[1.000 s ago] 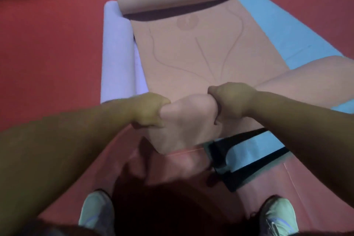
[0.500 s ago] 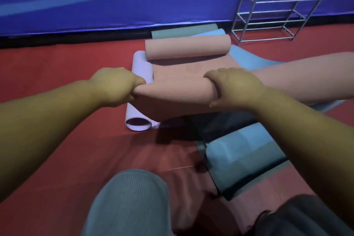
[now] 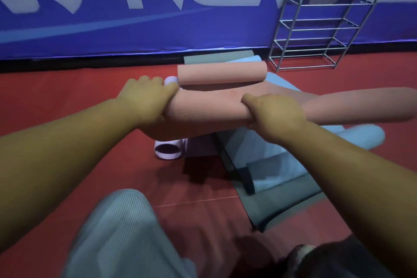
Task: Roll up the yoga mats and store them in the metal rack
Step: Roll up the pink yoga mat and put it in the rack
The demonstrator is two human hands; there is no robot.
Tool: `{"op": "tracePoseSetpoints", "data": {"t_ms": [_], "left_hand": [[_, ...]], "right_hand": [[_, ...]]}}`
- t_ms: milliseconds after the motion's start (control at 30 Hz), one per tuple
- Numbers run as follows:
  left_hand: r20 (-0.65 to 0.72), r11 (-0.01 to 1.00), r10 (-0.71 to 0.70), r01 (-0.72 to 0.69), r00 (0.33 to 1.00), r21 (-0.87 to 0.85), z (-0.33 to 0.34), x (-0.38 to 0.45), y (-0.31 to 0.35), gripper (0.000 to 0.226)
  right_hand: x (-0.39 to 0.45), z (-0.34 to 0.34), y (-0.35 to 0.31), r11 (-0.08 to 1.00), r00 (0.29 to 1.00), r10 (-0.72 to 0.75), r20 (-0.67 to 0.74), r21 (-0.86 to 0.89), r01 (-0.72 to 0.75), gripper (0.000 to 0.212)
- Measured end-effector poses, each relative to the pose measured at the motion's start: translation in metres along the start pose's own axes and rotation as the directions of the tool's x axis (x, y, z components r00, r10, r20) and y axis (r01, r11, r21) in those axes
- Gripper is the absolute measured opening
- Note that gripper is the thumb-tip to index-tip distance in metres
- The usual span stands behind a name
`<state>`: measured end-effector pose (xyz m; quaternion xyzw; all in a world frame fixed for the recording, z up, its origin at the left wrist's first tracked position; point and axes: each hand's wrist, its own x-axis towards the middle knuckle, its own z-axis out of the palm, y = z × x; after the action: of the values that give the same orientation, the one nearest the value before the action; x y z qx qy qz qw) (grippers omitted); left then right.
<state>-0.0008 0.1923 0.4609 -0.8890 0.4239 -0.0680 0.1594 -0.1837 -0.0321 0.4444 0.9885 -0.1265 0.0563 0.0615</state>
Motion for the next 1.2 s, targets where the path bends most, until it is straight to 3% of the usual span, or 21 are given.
{"op": "tracePoseSetpoints", "data": {"t_ms": [100,167,233,333,467,567,633,700,767,867,967,1067,1200], "left_hand": [[-0.105,0.984,0.129,-0.14,0.986,-0.114,0.002,-0.01,0.053,0.102],[-0.136,0.981,0.107,-0.127,0.985,-0.146,0.008,-0.012,0.088,0.107],[-0.151,0.986,0.046,-0.069,0.987,-0.15,0.012,-0.012,0.107,0.091],[-0.131,0.992,0.086,-0.097,0.988,-0.082,0.012,-0.015,0.108,0.051],[-0.049,0.989,0.121,-0.125,0.991,-0.08,0.019,-0.025,0.101,0.027],[0.114,0.981,0.087,-0.064,0.99,-0.185,0.032,-0.033,0.105,0.026],[0.219,0.983,0.092,-0.053,0.971,-0.176,0.045,-0.037,0.114,0.041],[0.21,0.981,0.137,-0.103,0.968,-0.166,0.057,-0.038,0.131,0.06],[0.095,0.939,0.193,-0.156,0.977,-0.306,0.065,-0.037,0.151,0.071],[0.023,0.862,0.224,-0.187,0.974,-0.471,0.077,-0.032,0.177,0.055],[0.134,0.864,0.263,-0.172,0.955,-0.472,0.09,-0.025,0.186,0.046],[0.159,0.878,0.314,-0.222,0.936,-0.424,0.084,-0.016,0.174,0.029],[0.31,0.912,0.305,-0.182,0.901,-0.369,0.059,-0.01,0.146,0.016]], "right_hand": [[-0.013,0.006,-0.005,0.999,1.0,0.028,-0.014,0.039,-0.027,0.039],[-0.021,0.01,-0.008,0.996,0.999,0.044,0.006,0.083,-0.045,0.04],[-0.031,0.014,-0.011,0.986,0.997,0.052,0.052,0.153,-0.059,0.045],[-0.051,0.028,-0.021,0.971,0.993,0.07,0.097,0.222,-0.091,0.052],[-0.068,0.051,-0.034,0.989,0.996,0.064,-0.062,0.135,-0.055,0.059],[-0.068,0.063,-0.033,0.991,0.997,0.072,0.002,0.113,-0.072,0.06],[-0.068,0.071,-0.034,0.984,0.99,0.065,0.127,0.157,-0.084,0.059],[-0.068,0.079,-0.034,0.98,0.982,0.021,0.189,0.19,-0.058,0.058],[-0.063,0.086,-0.03,0.973,0.98,-0.019,0.196,0.231,-0.028,0.057],[-0.058,0.1,-0.027,0.953,0.971,-0.073,0.229,0.303,0.0,0.054],[-0.058,0.11,-0.02,0.963,0.957,-0.087,0.276,0.269,0.01,0.052],[-0.058,0.112,-0.015,0.967,0.953,-0.037,0.3,0.251,-0.042,0.047],[-0.056,0.122,-0.038,0.841,0.958,-0.045,0.285,0.528,-0.117,0.041]]}}
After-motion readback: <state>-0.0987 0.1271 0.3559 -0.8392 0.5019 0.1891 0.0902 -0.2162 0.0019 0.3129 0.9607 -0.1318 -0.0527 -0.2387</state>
